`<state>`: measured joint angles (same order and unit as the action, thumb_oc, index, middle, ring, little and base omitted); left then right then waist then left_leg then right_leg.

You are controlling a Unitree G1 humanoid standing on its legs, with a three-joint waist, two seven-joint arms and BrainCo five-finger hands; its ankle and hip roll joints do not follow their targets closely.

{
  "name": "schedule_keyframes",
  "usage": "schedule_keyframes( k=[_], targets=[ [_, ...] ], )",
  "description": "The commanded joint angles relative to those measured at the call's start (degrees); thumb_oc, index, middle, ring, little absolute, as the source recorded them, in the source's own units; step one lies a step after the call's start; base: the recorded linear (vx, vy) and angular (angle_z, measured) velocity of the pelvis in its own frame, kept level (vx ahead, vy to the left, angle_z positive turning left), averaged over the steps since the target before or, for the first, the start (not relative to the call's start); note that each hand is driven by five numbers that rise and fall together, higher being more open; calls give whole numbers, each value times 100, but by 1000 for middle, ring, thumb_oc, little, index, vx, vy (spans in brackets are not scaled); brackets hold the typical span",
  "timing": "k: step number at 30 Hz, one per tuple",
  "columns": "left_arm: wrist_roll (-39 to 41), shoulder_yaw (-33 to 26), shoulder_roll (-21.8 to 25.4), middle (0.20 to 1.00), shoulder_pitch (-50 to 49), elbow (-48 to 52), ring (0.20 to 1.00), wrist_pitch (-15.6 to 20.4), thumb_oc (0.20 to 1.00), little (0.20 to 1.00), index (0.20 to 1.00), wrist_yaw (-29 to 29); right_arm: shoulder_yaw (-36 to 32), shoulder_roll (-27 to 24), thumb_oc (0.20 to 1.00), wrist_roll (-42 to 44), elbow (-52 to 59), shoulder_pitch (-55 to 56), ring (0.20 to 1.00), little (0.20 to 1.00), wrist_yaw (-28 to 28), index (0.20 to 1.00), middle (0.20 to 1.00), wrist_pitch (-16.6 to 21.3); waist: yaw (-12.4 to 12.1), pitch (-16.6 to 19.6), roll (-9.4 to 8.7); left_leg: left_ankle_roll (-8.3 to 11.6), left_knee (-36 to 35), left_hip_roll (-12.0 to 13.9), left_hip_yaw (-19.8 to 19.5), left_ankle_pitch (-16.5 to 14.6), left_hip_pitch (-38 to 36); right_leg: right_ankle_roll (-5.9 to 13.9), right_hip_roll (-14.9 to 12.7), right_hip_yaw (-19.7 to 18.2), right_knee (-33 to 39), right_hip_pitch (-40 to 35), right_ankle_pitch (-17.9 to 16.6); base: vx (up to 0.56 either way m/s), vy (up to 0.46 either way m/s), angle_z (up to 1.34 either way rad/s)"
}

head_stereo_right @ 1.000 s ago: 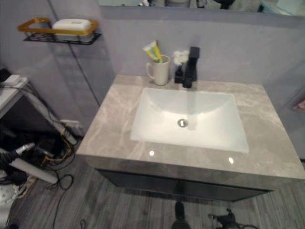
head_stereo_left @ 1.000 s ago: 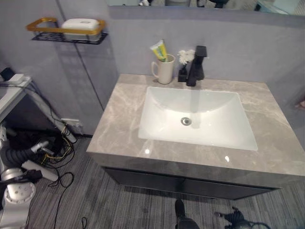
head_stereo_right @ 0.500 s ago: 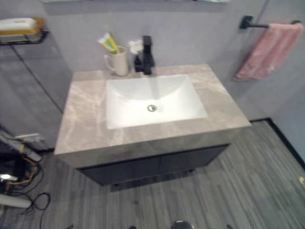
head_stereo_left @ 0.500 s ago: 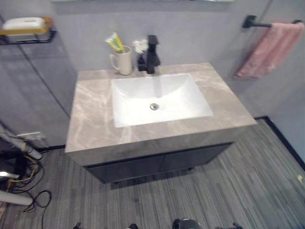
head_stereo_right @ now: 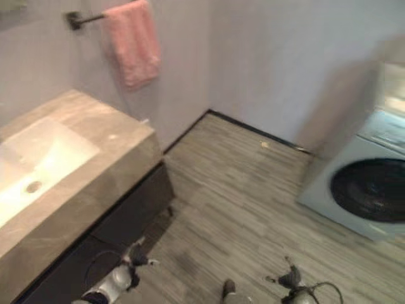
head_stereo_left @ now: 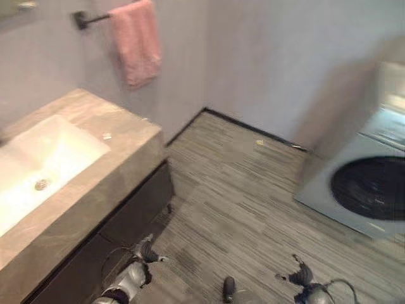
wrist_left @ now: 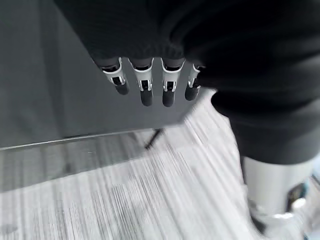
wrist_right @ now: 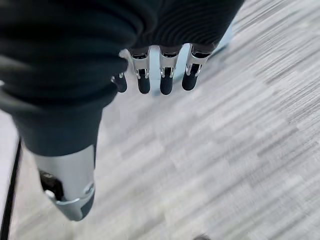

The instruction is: Put brush and paste in cup on sink, flatten towel.

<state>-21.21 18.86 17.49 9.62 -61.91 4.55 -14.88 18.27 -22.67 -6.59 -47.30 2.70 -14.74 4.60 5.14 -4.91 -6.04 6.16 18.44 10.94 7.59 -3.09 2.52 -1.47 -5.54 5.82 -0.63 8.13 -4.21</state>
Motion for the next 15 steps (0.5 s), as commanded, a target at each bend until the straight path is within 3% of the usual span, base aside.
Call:
schedule_keyframes(
  k=[1, 2, 3, 5, 7, 12, 15],
  targets=[
    [178, 145, 42, 1000, 94, 16, 1000, 77, 1000, 1000, 1000, -188, 21, -166, 1000, -174, 17, -517, 1000, 1000, 20, 1000, 1000, 190, -306, -455, 304, -396, -1052, -787, -354, 387, 485, 703, 110, -413, 5, -417, 101, 45, -2, -127],
    [178, 144, 40, 1000, 97, 13, 1000, 79, 1000, 1000, 1000, -188, 20, -168, 1000, -173, 18, -519, 1000, 1000, 21, 1000, 1000, 189, -314, -460, 304, -398, -1052, -788, -345, 383, 479, 705, 108, -422, 5, -420, 102, 82, 21, -116],
    [255, 108, 23, 1000, 86, 27, 1000, 85, 1000, 1000, 1000, -200, 17, -198, 1000, -85, 113, -608, 1000, 1000, 31, 1000, 1000, 226, -354, -483, 325, -435, -1170, -987, -528, 339, 515, 729, 167, -603, 65, -426, 50, 50, 44, -94],
    [335, 59, -33, 1000, 127, 4, 1000, 105, 1000, 1000, 1000, -194, -18, -212, 1000, 110, 116, -734, 1000, 1000, 103, 1000, 1000, 303, -370, -528, 351, -454, -1167, -1117, -584, 302, 547, 795, 250, -906, 29, -354, -21, 78, 68, -120],
    [357, 57, -60, 1000, 92, -23, 1000, 110, 1000, 1000, 1000, -168, -116, -155, 1000, 300, 51, -697, 1000, 1000, 138, 1000, 1000, 318, -323, -503, 400, -497, -1286, -1041, -348, 296, 403, 806, 242, -977, 50, -403, 13, 98, 115, -132],
    [441, 66, -136, 1000, 88, -60, 1000, 126, 1000, 1000, 1000, -124, -350, 12, 1000, 810, 53, -584, 1000, 1000, 253, 1000, 1000, 365, -221, -539, 469, -646, -1630, -1166, -29, 236, 77, 917, 206, -1234, -121, -322, 3, 56, 183, -38],
    [575, 45, 17, 1000, 40, 294, 1000, 137, 1000, 1000, 1000, -43, -181, 170, 1000, 824, -163, -736, 1000, 1000, 451, 1000, 1000, 361, -558, -633, 495, -689, -1612, -1052, 336, 170, 163, 953, -270, 324, -714, -67, 136, -79, 76, -70]
  ],
)
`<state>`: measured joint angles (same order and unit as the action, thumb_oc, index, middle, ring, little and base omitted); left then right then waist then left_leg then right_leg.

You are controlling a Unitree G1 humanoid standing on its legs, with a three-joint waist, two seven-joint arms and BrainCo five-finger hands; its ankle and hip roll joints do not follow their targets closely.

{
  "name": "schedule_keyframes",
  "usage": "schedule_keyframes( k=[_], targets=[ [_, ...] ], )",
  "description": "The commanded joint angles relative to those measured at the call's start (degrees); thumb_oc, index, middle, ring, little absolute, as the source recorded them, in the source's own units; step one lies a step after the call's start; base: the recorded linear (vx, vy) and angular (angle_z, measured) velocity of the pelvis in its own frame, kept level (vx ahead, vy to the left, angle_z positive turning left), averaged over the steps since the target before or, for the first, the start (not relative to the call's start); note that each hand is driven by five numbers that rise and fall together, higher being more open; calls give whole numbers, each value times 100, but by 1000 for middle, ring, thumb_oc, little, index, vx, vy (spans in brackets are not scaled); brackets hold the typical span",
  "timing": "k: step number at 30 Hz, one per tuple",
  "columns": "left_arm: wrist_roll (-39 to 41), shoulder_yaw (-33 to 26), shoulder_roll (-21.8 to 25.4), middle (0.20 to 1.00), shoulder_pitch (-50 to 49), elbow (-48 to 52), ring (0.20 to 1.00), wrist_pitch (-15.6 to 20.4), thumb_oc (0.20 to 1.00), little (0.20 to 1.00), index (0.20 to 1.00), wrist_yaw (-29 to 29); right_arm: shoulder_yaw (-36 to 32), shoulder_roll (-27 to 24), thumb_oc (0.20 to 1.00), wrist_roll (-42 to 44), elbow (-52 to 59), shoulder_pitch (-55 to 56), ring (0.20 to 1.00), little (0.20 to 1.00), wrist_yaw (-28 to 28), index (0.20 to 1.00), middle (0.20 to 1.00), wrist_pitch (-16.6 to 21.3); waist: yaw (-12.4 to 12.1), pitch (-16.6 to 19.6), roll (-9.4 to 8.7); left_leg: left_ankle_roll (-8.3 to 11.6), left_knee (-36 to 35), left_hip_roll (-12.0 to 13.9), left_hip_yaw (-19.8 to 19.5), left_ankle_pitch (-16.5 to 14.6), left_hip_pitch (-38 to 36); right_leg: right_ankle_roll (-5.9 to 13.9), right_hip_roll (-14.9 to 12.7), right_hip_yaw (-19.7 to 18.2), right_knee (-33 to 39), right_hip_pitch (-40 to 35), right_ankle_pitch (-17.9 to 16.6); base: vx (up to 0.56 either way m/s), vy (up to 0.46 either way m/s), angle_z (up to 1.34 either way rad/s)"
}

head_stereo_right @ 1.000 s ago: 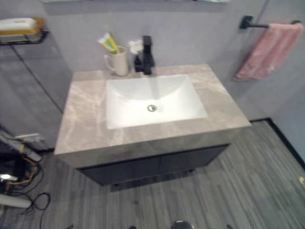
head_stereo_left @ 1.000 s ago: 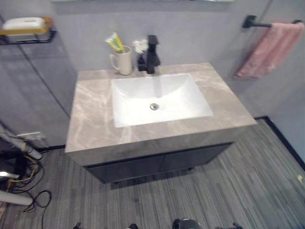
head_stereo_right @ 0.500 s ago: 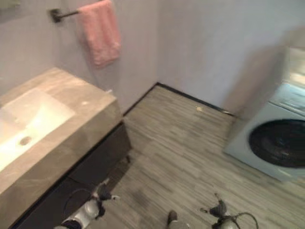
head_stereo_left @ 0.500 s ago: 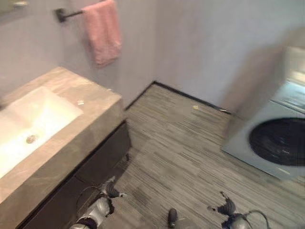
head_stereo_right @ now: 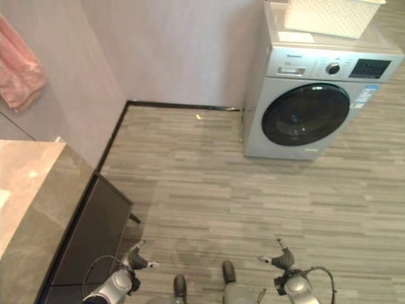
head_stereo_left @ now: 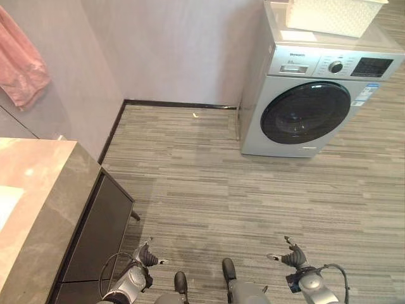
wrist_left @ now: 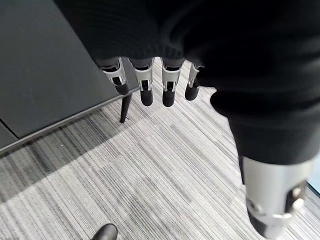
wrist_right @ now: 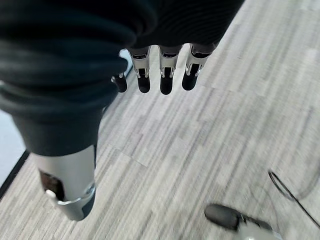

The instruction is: Put brush and paste in cup on sink, flatten towel.

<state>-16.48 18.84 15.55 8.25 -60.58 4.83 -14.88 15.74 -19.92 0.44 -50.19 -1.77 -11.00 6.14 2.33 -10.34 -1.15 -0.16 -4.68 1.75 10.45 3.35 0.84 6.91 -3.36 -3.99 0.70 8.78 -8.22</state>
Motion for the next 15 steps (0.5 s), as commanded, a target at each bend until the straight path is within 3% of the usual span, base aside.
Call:
schedule_keyframes(
  k=[1, 5, 8, 12, 15],
  targets=[
    [103, 35, 285, 1000, 158, 250, 1000, 124, 1000, 1000, 1000, -23, 112, -75, 1000, 129, 194, -272, 1000, 1000, 142, 1000, 1000, 183, -254, -75, -43, -60, 776, -143, 80, -546, 323, 109, -549, 1483, -834, -144, 542, -3, -7, -60],
    [369, -91, 364, 1000, 92, 365, 1000, 159, 1000, 1000, 1000, 0, -1, -57, 1000, 278, 77, -238, 1000, 1000, 159, 1000, 1000, 202, -298, -71, -121, -139, 1472, -180, 45, -870, 406, -20, -549, 1412, -991, -194, 680, 27, -4, -14],
    [408, -100, 282, 1000, 68, 300, 1000, 182, 1000, 1000, 1000, 46, -131, -30, 1000, 390, 31, -171, 1000, 1000, 108, 1000, 1000, 211, -264, -29, -110, -150, 1488, -218, -15, -927, 362, -47, -512, 1448, -905, -312, 720, 55, 2, 6],
    [423, -13, 265, 1000, 21, 434, 1000, 193, 1000, 1000, 1000, 149, -364, 16, 1000, 667, -7, -97, 1000, 1000, 76, 1000, 1000, 220, -191, 52, -10, -203, 1116, -301, -73, -853, 146, 61, -528, 1358, -1137, -241, 678, 77, 69, 3],
    [389, 38, 404, 1000, -75, 714, 1000, 240, 1000, 1000, 1000, 227, -342, 7, 1000, 642, 234, -35, 1000, 1000, 115, 1000, 1000, 226, -84, -47, 63, -315, 766, -394, -132, -769, -47, 257, -542, 1009, -1970, 244, 237, 68, 118, 2]
  ],
)
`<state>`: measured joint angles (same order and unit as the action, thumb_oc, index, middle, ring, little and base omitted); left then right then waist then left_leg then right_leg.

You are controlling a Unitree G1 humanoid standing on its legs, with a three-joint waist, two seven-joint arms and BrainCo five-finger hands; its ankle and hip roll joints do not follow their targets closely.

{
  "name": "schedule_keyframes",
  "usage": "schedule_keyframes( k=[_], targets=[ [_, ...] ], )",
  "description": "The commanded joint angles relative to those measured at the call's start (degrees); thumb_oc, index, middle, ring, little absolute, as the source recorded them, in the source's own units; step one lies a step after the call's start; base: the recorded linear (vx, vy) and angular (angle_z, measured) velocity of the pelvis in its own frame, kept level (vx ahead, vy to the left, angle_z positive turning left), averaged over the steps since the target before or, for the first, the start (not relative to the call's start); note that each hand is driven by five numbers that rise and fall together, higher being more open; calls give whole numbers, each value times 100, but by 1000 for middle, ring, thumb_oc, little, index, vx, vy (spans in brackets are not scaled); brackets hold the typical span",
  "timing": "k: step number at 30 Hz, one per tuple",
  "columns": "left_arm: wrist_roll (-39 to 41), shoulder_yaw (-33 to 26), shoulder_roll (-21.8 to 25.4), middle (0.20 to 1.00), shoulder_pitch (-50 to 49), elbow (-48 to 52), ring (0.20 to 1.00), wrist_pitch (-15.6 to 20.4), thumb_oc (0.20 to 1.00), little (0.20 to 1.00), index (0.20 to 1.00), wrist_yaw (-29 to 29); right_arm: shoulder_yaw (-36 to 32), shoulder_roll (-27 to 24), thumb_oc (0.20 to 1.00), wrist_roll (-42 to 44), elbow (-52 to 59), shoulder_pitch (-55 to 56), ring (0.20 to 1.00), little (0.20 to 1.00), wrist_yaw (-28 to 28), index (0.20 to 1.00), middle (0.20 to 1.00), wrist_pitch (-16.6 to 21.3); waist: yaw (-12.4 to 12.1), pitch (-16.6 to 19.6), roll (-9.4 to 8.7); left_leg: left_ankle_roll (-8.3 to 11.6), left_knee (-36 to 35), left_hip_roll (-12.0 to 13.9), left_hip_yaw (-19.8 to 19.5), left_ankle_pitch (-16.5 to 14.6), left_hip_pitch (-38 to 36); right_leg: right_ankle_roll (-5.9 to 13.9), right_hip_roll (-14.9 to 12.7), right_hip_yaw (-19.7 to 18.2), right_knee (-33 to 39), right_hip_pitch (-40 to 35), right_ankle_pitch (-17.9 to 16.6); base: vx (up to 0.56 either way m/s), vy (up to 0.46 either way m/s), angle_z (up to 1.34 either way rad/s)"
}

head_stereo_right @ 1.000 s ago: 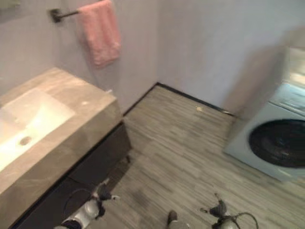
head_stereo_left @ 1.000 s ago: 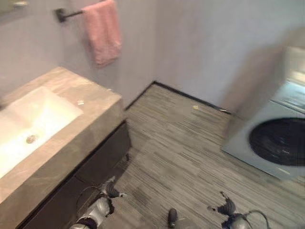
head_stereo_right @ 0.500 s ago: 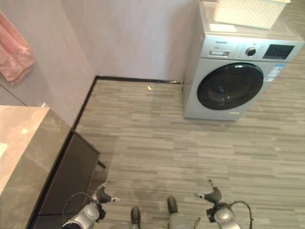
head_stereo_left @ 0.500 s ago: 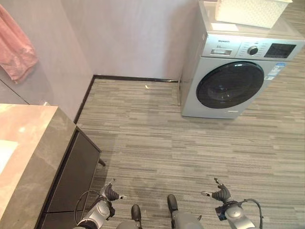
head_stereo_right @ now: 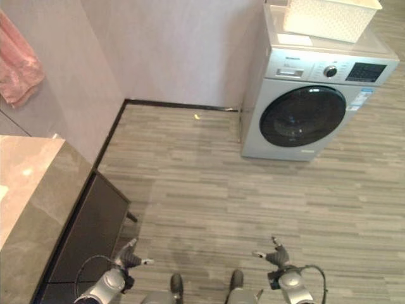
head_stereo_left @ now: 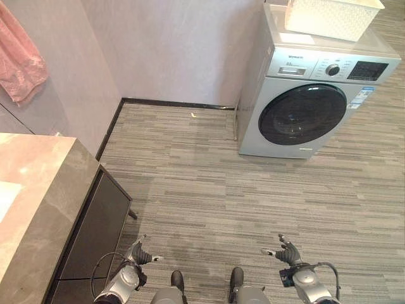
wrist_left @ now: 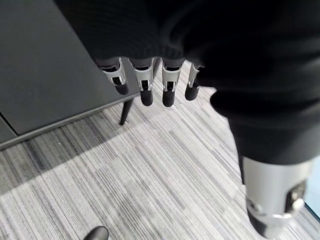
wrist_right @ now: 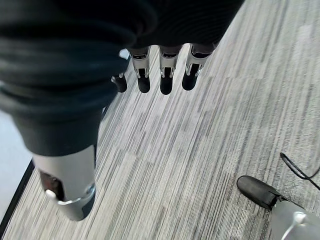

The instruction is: Put brush and paste in cup on sink, flatten towel.

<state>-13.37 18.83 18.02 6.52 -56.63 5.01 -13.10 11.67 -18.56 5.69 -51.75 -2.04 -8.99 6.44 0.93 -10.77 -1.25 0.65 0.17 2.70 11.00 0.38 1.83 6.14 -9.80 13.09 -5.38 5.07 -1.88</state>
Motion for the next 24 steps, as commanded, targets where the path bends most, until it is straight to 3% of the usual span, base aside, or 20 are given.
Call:
schedule_keyframes(
  k=[1, 2, 3, 5, 6, 10, 13, 14, 15, 16, 17, 18, 19, 20, 21, 22, 23, 24],
  targets=[
    [37, 67, 199, 1000, 104, 350, 1000, 229, 1000, 1000, 1000, 53, 85, -121, 1000, 134, 445, -48, 1000, 1000, -66, 1000, 1000, 201, 100, -57, 112, -422, 163, -480, -171, -441, -211, 354, 159, -766, -1635, 787, -521, 84, 122, -7],
    [12, 74, 214, 1000, 100, 324, 1000, 233, 1000, 1000, 1000, 57, 106, -117, 1000, 130, 525, -62, 1000, 1000, -60, 1000, 1000, 203, 98, -83, 134, -426, 90, -479, -142, -442, -274, 380, 165, -779, -1761, 944, -545, 198, 94, -10],
    [-80, 133, 226, 1000, 158, 227, 1000, 210, 1000, 1000, 1000, 40, 133, -124, 1000, 172, 649, -86, 1000, 1000, -64, 1000, 1000, 246, 210, -86, 152, -379, -77, -496, -205, -410, -386, 315, 449, -951, -1416, 1178, -381, 179, 45, -22],
    [-80, 134, 221, 1000, 159, 223, 1000, 212, 1000, 1000, 1000, 38, 133, -127, 1000, 172, 651, -84, 1000, 1000, -64, 1000, 1000, 245, 211, -96, 164, -373, -96, -485, -209, -413, -415, 312, 459, -943, -1409, 1154, -372, 163, -12, -14],
    [-65, 81, 209, 1000, 238, 95, 1000, 213, 1000, 1000, 1000, -31, 168, -125, 1000, 222, 793, -65, 1000, 1000, -53, 1000, 1000, 278, 240, -80, 123, -297, -228, -514, -234, -465, -535, 280, 324, -913, -517, 1308, -461, 267, -71, 22],
    [-49, 68, 56, 1000, 420, -223, 1000, 226, 1000, 1000, 1000, -92, 238, -94, 1000, 124, 646, -84, 1000, 1000, -97, 1000, 1000, 269, 452, -123, 156, -68, -360, -325, -451, -654, -1005, 449, 101, -1013, 527, 1818, -1081, 406, -126, 31],
    [-125, 127, 30, 1000, 395, -270, 1000, 229, 1000, 1000, 1000, -50, 266, -84, 1000, 32, 555, 57, 1000, 1000, -44, 1000, 1000, 227, 620, -64, 130, 48, -261, -200, -694, -759, -1381, 406, 212, -1206, 323, 1708, -1149, 533, -218, 60],
    [-109, 126, -47, 1000, 387, -414, 1000, 192, 1000, 1000, 1000, -33, 282, -117, 1000, 24, 550, 138, 1000, 1000, 21, 1000, 1000, 214, 692, 66, 162, 120, 43, -7, -840, -647, -1397, 265, 482, -1253, 152, 1591, -1035, 295, -160, 105],
    [-109, 126, -50, 1000, 386, -414, 1000, 193, 1000, 1000, 1000, -34, 283, -120, 1000, 24, 551, 140, 1000, 1000, 21, 1000, 1000, 214, 700, 69, 173, 124, 54, 5, -848, -657, -1391, 261, 488, -1240, 148, 1589, -1028, 447, -259, 82],
    [-106, 129, -70, 1000, 355, -439, 1000, 177, 1000, 1000, 1000, -16, 328, -172, 1000, -30, 571, 175, 1000, 1000, 50, 1000, 1000, 209, 715, 124, 204, 206, 419, 104, -879, -445, -1303, 144, 658, -1203, 48, 1486, -907, 374, -292, -7],
    [-101, 176, -78, 1000, 374, -447, 1000, 150, 1000, 1000, 1000, 14, 362, -284, 1000, -120, 648, 217, 1000, 1000, 69, 1000, 1000, 202, 681, 102, 220, 341, 1535, 292, -861, 249, -855, -80, 832, -1068, -5, 1196, -687, 450, -410, -3],
    [-105, 207, -44, 1000, 411, -395, 1000, 133, 1000, 1000, 1000, 28, 354, -337, 1000, -131, 735, 228, 1000, 1000, 41, 1000, 1000, 205, 658, 66, 111, 344, 2154, 388, -798, 604, -488, -189, 798, -1033, 26, 1046, -596, 292, -314, 11],
    [-104, 209, -42, 1000, 412, -392, 1000, 130, 1000, 1000, 1000, 30, 351, -335, 1000, -132, 738, 229, 1000, 1000, 41, 1000, 1000, 203, 674, 70, 122, 353, 2219, 402, -827, 579, -439, -195, 804, -1010, 24, 1056, -596, 154, -270, 38],
    [-103, 235, -2, 1000, 520, -352, 1000, 106, 1000, 1000, 1000, 29, 333, -410, 1000, -122, 805, 222, 1000, 1000, -5, 1000, 1000, 209, 604, -49, 7, 299, 2894, 519, -712, 722, -27, -352, 786, -943, 23, 869, -469, 242, -296, 20],
    [-79, 252, 36, 1000, 579, -300, 1000, 83, 1000, 1000, 1000, -8, 326, -471, 1000, -149, 824, 245, 1000, 1000, -34, 1000, 1000, 183, 519, -156, -102, 258, 3266, 572, -426, 670, 307, -455, 789, -868, 61, 595, -270, 245, -292, 9],
    [-79, 254, 37, 1000, 581, -300, 1000, 82, 1000, 1000, 1000, -9, 325, -469, 1000, -150, 822, 243, 1000, 1000, -35, 1000, 1000, 185, 517, -165, -94, 260, 3299, 585, -432, 652, 318, -457, 799, -864, 56, 593, -265, 415, -182, 3],
    [-34, 248, 51, 1000, 650, -280, 1000, 72, 1000, 1000, 1000, -18, 306, -542, 1000, -328, 863, 265, 1000, 1000, -83, 1000, 1000, 132, 385, -224, -149, 233, 3045, 378, -144, 284, 872, -408, 755, -846, 79, 274, -92, 348, -37, 32],
    [-38, 234, 83, 1000, 658, -267, 1000, 78, 1000, 1000, 1000, -17, 268, -568, 1000, -353, 947, 324, 1000, 1000, -82, 1000, 1000, 108, 366, -204, -188, 231, 2762, 458, 126, 281, 1084, -369, 686, -822, 111, 168, -39, 481, -29, 44]
  ],
)
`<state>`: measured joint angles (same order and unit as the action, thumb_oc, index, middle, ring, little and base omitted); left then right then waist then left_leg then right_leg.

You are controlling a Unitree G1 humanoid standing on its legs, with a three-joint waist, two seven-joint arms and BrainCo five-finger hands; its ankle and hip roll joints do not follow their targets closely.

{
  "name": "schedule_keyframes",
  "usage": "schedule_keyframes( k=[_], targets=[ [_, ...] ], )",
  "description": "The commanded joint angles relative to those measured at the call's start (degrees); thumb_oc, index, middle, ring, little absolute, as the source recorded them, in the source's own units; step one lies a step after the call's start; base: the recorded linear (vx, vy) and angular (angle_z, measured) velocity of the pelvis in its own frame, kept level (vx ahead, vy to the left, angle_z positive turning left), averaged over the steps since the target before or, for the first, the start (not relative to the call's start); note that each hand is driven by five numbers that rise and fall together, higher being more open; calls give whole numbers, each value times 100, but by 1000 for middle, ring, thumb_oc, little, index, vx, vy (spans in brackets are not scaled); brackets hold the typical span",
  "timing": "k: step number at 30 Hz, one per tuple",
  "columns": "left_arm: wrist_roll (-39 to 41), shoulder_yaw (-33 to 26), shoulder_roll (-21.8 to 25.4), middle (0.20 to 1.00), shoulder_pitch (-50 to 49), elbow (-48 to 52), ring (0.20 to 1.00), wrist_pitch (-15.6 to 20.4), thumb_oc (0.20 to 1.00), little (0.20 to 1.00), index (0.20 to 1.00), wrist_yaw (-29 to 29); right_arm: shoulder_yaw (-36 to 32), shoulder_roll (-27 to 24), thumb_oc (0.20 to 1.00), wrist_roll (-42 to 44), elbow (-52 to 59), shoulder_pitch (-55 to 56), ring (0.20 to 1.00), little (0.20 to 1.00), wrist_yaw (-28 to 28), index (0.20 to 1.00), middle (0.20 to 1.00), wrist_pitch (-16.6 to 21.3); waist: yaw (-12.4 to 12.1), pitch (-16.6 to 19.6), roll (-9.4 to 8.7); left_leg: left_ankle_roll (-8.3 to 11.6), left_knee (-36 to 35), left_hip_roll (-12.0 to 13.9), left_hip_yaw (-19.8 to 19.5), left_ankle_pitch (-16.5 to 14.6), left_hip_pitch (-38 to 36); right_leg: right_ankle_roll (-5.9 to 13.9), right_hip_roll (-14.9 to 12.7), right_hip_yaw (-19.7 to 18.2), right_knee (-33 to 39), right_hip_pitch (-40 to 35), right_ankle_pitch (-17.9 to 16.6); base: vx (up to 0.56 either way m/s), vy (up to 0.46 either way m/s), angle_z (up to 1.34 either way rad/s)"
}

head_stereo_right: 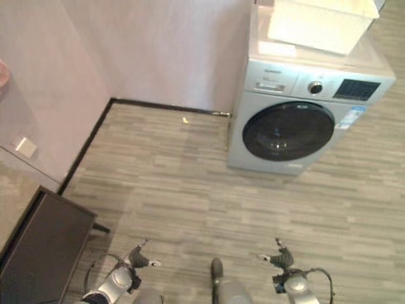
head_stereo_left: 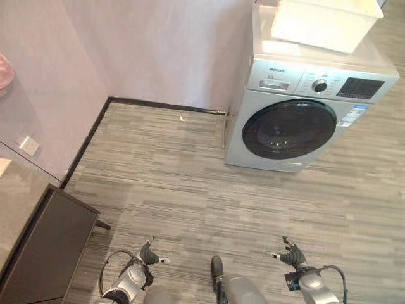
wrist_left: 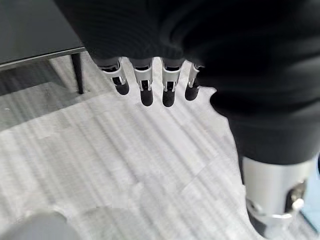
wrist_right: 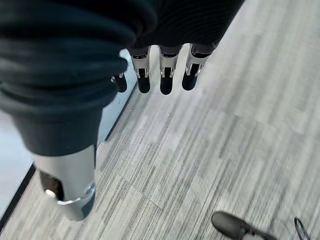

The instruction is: Put brush and paste in cup on sink, flatten towel.

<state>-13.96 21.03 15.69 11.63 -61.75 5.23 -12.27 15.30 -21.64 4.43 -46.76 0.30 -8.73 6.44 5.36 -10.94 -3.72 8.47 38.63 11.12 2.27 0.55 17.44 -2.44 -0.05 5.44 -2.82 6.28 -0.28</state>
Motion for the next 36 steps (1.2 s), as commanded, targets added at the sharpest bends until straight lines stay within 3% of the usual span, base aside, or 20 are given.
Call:
schedule_keyframes(
  k=[1, 2, 3, 5, 6, 9, 10, 11, 13, 14, 18, 21, 22, 23, 25, 27, 29, 31, 34, 36],
  targets=[
    [26, -21, 330, 1000, 175, 242, 1000, 65, 1000, 1000, 1000, -104, -149, -277, 1000, -228, 536, 163, 1000, 1000, -137, 1000, 1000, 112, -102, -187, 62, -536, -1453, -202, 1300, 260, -285, 514, -324, -4, -118, -117, -95, 488, 61, 45],
    [30, -56, 340, 1000, 183, 227, 1000, 65, 1000, 1000, 1000, -98, -191, -284, 1000, -255, 554, 232, 1000, 1000, -149, 1000, 1000, 128, -240, -173, 56, -528, -2194, -305, 1355, 372, -13, 575, -324, -3, -23, -371, 13, 389, 63, 28],
    [30, -55, 341, 1000, 182, 226, 1000, 65, 1000, 1000, 1000, -99, -191, -284, 1000, -255, 553, 233, 1000, 1000, -149, 1000, 1000, 129, -237, -177, 49, -531, -2215, -318, 1357, 381, -29, 578, -335, -1, -22, -380, 16, 445, 104, 16],
    [11, -141, 381, 1000, 115, 196, 1000, 87, 1000, 1000, 1000, -105, -153, -286, 1000, -420, 511, 259, 1000, 1000, -98, 1000, 1000, 160, -487, -102, 139, -370, -3415, -324, 980, 1070, 206, 666, -260, -82, 137, -886, 214, 512, 147, -11],
    [11, -140, 382, 1000, 113, 195, 1000, 88, 1000, 1000, 1000, -105, -152, -285, 1000, -421, 510, 260, 1000, 1000, -98, 1000, 1000, 161, -482, -108, 131, -369, -3435, -334, 981, 1081, 187, 666, -267, -77, 143, -900, 217, 479, 150, -45],
    [18, -288, 375, 1000, -68, 185, 1000, 87, 1000, 1000, 1000, -61, -162, -237, 1000, -461, 583, 317, 1000, 1000, -16, 1000, 1000, 136, -511, -14, 136, -330, -3652, -99, 1626, 1314, 182, 737, -326, -79, 160, -1210, 357, 484, 208, -30],
    [-60, -304, 406, 1000, -141, 166, 1000, 72, 1000, 1000, 1000, -88, -101, -133, 1000, -385, 565, 297, 1000, 1000, 124, 1000, 1000, 123, -587, 50, 33, -436, -3289, -225, 1605, 1104, 189, 880, -567, -149, 117, -1430, 430, 477, 248, -3],
    [-60, -305, 406, 1000, -139, 165, 1000, 72, 1000, 1000, 1000, -89, -101, -132, 1000, -385, 564, 295, 1000, 1000, 125, 1000, 1000, 123, -597, 59, 40, -437, -3278, -209, 1610, 1103, 207, 877, -556, -161, 123, -1414, 417, 470, 288, -2],
    [-169, -351, 562, 1000, -185, 105, 1000, 64, 1000, 1000, 1000, -118, -178, -21, 1000, -251, 495, 439, 1000, 1000, 285, 1000, 1000, 143, -592, 102, -212, -637, -2826, -389, 1775, 665, 226, 1075, -971, -254, -99, -1410, -21, 389, 296, -30],
    [-169, -350, 564, 1000, -186, 105, 1000, 64, 1000, 1000, 1000, -118, -178, -19, 1000, -252, 495, 439, 1000, 1000, 285, 1000, 1000, 143, -600, 103, -217, -639, -2821, -388, 1784, 658, 224, 1078, -975, -263, -98, -1408, -21, 351, 285, -41],
    [342, -710, 723, 1000, -223, -7, 1000, 43, 1000, 1000, 1000, -75, -105, 97, 1000, -513, -123, 388, 1000, 1000, 284, 1000, 1000, 65, -797, 176, -417, -979, -2858, -755, 1873, 172, -29, 1201, -1283, -283, -1093, -1027, -1254, 319, 321, -33],
    [408, -719, 762, 1000, -210, 18, 1000, 4, 1000, 1000, 1000, -42, -78, 122, 1000, -481, -99, 310, 1000, 1000, 308, 1000, 1000, 55, -735, 93, -348, -1094, -2997, -852, 1834, 63, -303, 1178, -1213, -154, -1774, -584, -1348, 276, 319, 13],
    [330, -653, 814, 1000, -138, -94, 1000, -18, 1000, 1000, 1000, 16, 9, 165, 1000, -432, -122, 357, 1000, 1000, 455, 1000, 1000, 66, -507, -27, -227, -1184, -3257, -1035, 1441, -43, -867, 1060, -515, -372, -2230, 160, -887, 367, 248, 41],
    [330, -654, 813, 1000, -135, -96, 1000, -17, 1000, 1000, 1000, 16, 10, 164, 1000, -432, -123, 353, 1000, 1000, 455, 1000, 1000, 66, -506, -17, -223, -1181, -3264, -1030, 1441, -32, -854, 1054, -510, -370, -2228, 176, -895, 464, 305, 87],
    [293, -610, 799, 1000, -121, -145, 1000, -37, 1000, 1000, 1000, 33, 93, 154, 1000, -540, -87, 332, 1000, 1000, 414, 1000, 1000, 50, -432, -83, -148, -1160, -3373, -1089, 1267, -89, -1205, 978, -559, 54, -2025, 477, -643, 282, 114, 77],
    [235, -530, 756, 1000, -74, -233, 1000, -24, 1000, 1000, 1000, 33, 99, 136, 1000, -478, -29, 333, 1000, 1000, 377, 1000, 1000, 63, -217, -180, -82, -1119, -3470, -1224, 910, -131, -1569, 960, -116, -187, -1612, 954, -409, 399, 78, 57],
    [209, -508, 687, 1000, -58, -310, 1000, -24, 1000, 1000, 1000, 38, 47, 145, 1000, -317, -21, 364, 1000, 1000, 339, 1000, 1000, 79, -66, -228, -79, -1074, -3547, -1372, 622, -192, -1848, 989, 64, -430, -908, 1036, -521, 401, 39, 110],
    [209, -527, 570, 1000, -73, -469, 1000, 3, 1000, 1000, 1000, 116, -97, 191, 1000, -184, -91, 459, 1000, 1000, 311, 1000, 1000, 65, 84, -177, -56, -1028, -3666, -1486, 311, -249, -2137, 1057, 149, -735, -393, 1261, -724, 442, 30, 129],
    [123, -469, 470, 1000, -124, -474, 1000, 17, 1000, 1000, 1000, 180, -217, 193, 1000, -152, -110, 585, 1000, 1000, 320, 1000, 1000, 49, 224, -140, 1, -983, -3659, -1534, -10, -303, -2361, 1087, 208, -902, -377, 1204, -856, 375, -9, 134],
    [24, -334, 355, 1000, -169, -469, 1000, 29, 1000, 1000, 1000, 217, -239, 247, 1000, -100, -324, 719, 1000, 1000, 345, 1000, 1000, 59, 322, -8, 107, -865, -3394, -1540, -274, -328, -2485, 929, 325, -1113, -412, 925, -792, 389, -49, 115]
  ],
)
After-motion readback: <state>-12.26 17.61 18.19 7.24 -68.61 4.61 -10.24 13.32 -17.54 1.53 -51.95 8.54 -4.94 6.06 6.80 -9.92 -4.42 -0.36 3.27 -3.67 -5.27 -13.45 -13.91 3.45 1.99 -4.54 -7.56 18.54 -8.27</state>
